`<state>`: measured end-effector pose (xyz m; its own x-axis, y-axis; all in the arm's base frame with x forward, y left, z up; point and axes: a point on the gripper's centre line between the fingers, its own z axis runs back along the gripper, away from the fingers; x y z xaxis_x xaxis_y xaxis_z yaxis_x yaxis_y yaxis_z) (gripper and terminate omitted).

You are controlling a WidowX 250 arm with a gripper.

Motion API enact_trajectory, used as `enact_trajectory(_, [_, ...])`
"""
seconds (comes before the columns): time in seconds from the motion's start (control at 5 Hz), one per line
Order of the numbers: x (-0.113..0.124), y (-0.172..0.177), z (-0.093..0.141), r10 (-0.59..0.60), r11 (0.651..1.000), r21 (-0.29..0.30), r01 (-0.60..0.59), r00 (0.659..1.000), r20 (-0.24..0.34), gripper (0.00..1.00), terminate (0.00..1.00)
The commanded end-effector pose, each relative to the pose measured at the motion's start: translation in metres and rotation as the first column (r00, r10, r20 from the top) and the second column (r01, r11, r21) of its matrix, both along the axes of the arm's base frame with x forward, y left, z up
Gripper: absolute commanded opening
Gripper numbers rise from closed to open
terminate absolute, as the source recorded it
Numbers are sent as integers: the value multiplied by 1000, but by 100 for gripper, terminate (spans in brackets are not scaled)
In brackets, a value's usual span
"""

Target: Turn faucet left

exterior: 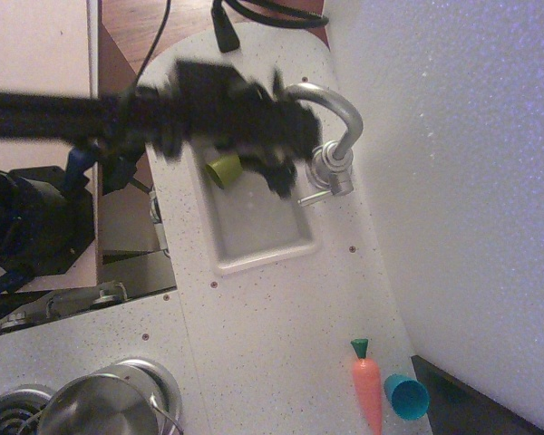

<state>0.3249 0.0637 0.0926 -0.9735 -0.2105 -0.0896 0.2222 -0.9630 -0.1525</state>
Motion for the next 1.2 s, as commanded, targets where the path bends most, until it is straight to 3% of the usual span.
enact_trajectory(0.0, [-25,53,14,218,976,-42,-216,974,58,100,0])
enact_trajectory(0.2, [-30,47,2,218,974,-71,-216,975,34,100,0])
enact_trajectory(0.4, [-31,18,-21,126,988,-88,-129,991,-33,100,0])
enact_trajectory(1.0, [-20,-9,-47,19,996,-82,-29,993,-118,100,0])
